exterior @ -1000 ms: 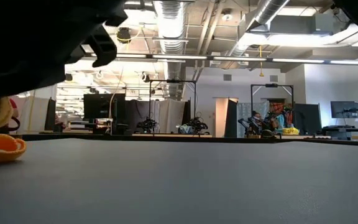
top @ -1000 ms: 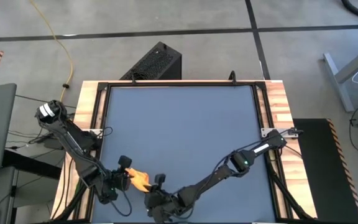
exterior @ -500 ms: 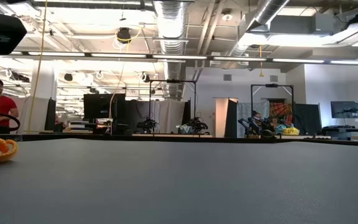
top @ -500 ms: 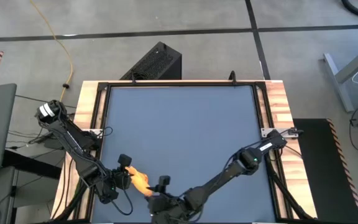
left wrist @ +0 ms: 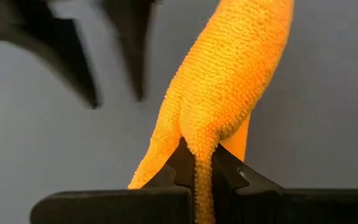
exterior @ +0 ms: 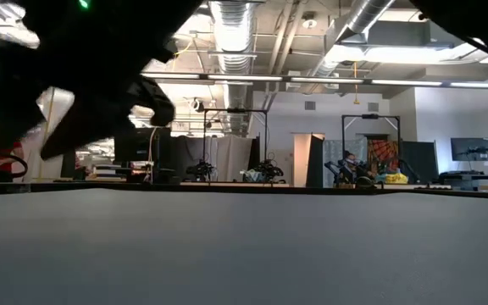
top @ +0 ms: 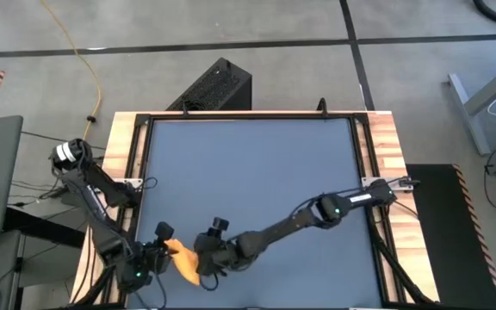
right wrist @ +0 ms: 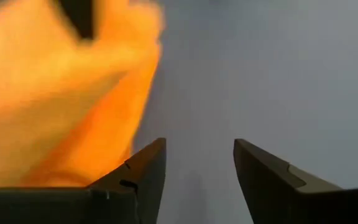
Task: Roll towel
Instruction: Roll the orange microfiber towel
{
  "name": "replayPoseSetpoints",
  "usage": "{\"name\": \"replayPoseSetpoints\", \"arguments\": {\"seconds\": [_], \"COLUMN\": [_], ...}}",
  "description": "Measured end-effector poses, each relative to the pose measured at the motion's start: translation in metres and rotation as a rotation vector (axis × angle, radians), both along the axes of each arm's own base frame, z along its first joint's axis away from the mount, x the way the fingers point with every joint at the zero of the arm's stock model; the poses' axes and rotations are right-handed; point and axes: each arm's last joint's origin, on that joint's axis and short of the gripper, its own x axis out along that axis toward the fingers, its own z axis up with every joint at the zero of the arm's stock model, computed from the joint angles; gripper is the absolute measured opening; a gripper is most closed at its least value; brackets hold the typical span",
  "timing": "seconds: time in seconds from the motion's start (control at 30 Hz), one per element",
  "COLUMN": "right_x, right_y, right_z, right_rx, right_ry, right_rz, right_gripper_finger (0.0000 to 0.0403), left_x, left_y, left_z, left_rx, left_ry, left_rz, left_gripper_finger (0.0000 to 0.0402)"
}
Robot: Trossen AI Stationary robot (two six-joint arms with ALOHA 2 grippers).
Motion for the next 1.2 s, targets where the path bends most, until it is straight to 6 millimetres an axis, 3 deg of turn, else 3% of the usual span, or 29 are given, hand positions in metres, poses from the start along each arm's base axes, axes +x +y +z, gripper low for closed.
{"name": "replayPoseSetpoints", "arguments": {"seconds": [0.17, 0.43, 0.6, 0.77, 0.9, 0.97, 1.07, 1.2], "right_x": [0.016, 0.017, 0.014, 0.026, 0.033, 0.034, 0.032, 0.031], "right_y": [-0.014, -0.027, -0.022, -0.013, -0.006, -0.002, 0.000, 0.003], "right_z": [-0.003, -0.043, -0.057, -0.077, -0.088, -0.084, -0.085, -0.088], "right_rx": [0.187, 0.324, 0.272, 0.301, 0.298, 0.274, 0.252, 0.226], "right_ry": [-0.140, -0.245, -0.299, -0.336, -0.299, -0.279, -0.235, -0.208], "right_rz": [0.073, 0.079, 0.155, 0.284, 0.284, 0.285, 0.298, 0.342], "right_gripper_finger": [0.0204, 0.0203, 0.0203, 0.0203, 0.0203, 0.0199, 0.0168, 0.0062], "left_x": [-0.011, -0.010, -0.011, -0.015, -0.015, -0.015, -0.016, -0.015], "left_y": [-0.010, -0.016, -0.021, -0.023, -0.023, -0.024, -0.024, -0.024], "left_z": [-0.011, -0.027, -0.028, -0.028, -0.028, -0.028, -0.028, -0.028], "left_rx": [-0.034, -0.025, -0.064, -0.079, -0.098, -0.108, -0.114, -0.113], "left_ry": [0.055, 0.117, 0.128, 0.135, 0.150, 0.161, 0.171, 0.172], "left_rz": [0.009, 0.028, 0.009, 0.011, 0.023, 0.022, 0.020, 0.019], "left_gripper_finger": [0.0000, 0.0000, 0.0000, 0.0000, 0.0000, 0.0000, 0.0000, 0.0000]}}
